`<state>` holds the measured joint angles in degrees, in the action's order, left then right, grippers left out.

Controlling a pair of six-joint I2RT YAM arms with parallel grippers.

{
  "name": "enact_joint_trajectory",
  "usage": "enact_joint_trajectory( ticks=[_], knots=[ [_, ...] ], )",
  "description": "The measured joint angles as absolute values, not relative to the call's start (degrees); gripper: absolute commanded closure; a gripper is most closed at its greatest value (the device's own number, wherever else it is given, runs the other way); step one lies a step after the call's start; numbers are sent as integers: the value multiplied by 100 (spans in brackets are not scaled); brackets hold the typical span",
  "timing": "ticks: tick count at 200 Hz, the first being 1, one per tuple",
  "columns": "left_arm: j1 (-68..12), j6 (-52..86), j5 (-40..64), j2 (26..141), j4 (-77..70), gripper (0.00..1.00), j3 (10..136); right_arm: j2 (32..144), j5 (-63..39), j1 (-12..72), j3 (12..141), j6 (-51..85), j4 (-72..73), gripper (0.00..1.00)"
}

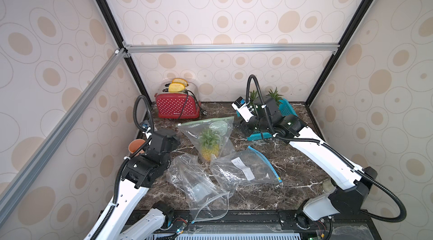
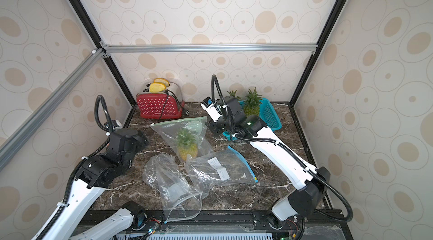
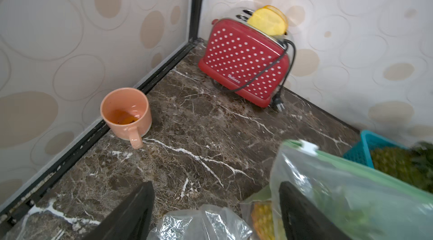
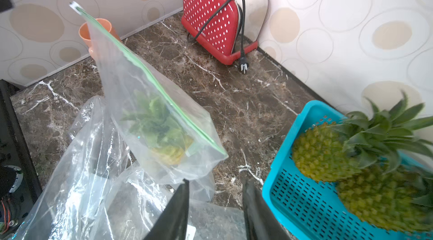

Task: Open the zip-top bag and take out the pineapple
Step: Pick up the zipper food storage bag at the center of the board.

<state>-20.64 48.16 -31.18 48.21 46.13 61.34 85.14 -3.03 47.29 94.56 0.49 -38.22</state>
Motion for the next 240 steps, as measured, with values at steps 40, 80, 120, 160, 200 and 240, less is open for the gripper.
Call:
enact_joint_trajectory(
  ticks=[40, 80, 120, 160, 200, 240],
  knots=[
    [-1444, 5166, -2429, 4816, 4320, 15, 5905, 8908, -755, 5092, 10960, -768, -4530, 51],
    [-1385, 5568, -2032, 4698, 3909, 15, 5542, 10165, -1422, 5168, 12108, -1505, -4692, 43],
    [-1378, 5765, -1688, 4560, 3822, 15, 5111, 12062, -1726, 5170, 14046, -2029, -5417, 41],
    [-1365, 5771, -1588, 4456, 3815, 15, 5076, 12715, -1841, 5170, 14829, -2257, -6014, 64],
    [-1354, 5776, -1483, 4471, 3739, 15, 4954, 12575, -1927, 5175, 14527, -2178, -6134, 100],
    [-1352, 5846, -1313, 4521, 3496, 16, 4775, 12136, -1581, 5175, 13979, -1997, -6066, 100]
  ],
)
